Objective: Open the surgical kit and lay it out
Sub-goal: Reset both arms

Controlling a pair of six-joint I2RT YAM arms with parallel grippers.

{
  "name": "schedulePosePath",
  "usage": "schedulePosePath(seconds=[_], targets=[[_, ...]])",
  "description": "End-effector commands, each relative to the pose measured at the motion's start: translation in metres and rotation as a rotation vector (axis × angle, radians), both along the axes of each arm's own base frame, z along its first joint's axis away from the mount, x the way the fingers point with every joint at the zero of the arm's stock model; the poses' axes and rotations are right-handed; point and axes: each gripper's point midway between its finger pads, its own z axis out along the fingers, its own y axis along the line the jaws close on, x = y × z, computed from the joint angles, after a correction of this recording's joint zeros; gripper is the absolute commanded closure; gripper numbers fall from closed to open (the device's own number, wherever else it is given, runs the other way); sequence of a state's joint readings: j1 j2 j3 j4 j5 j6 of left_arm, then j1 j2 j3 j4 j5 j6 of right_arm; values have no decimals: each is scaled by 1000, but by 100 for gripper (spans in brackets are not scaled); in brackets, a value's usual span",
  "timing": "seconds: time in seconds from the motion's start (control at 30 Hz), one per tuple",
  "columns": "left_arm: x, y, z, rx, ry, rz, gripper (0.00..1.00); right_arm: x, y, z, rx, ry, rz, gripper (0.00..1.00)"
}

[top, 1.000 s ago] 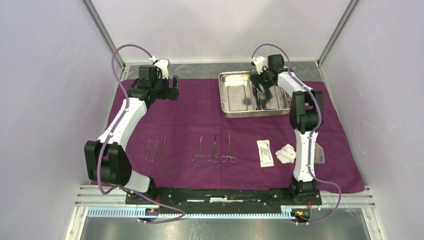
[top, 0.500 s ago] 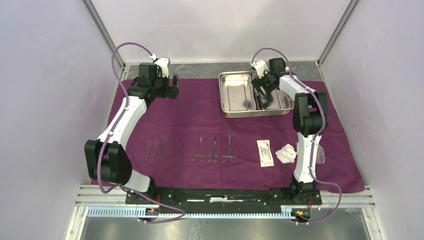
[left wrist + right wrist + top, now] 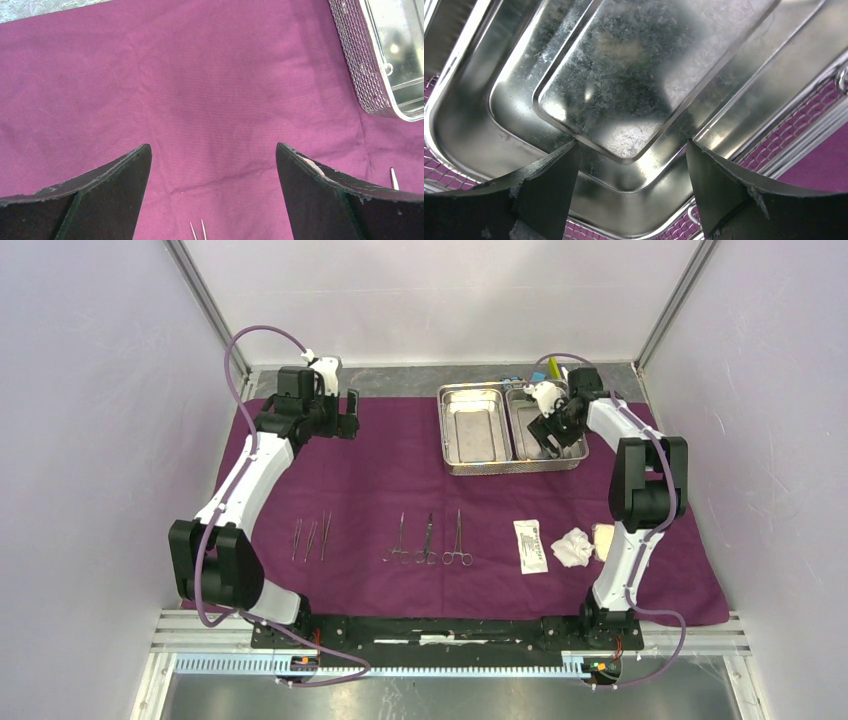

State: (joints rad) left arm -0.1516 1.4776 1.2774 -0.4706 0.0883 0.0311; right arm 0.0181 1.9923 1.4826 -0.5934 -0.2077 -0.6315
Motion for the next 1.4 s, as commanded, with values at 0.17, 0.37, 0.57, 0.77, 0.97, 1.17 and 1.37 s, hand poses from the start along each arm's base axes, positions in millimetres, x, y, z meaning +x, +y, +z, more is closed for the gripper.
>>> schedulePosePath(seconds=[0.17,0.37,0.57,0.77,0.97,1.17,1.37], targets=[[6,-4,30,-23,-83,-25,0,-15,10,-4,8,118,149,15],[7,-4,29,-24,-80,-24,0,-6,14,-27,30,175,174,16],[10,-6,29,-30,-74,-25,0,14,8,-36,-9,140,149,18],[13,-6,29,-27,-69,-23,0,42,7,-19,-4,-20,82,24],[14,-5,28,-23,-66,-20,0,63,15,-5,54,-153,29,30],[16,-4,25,-14,-62,-18,0,76,22,1,100,-198,-4,33],[16,-7,23,-28,-52,-24,0,55,61,-8,158,-105,140,31]])
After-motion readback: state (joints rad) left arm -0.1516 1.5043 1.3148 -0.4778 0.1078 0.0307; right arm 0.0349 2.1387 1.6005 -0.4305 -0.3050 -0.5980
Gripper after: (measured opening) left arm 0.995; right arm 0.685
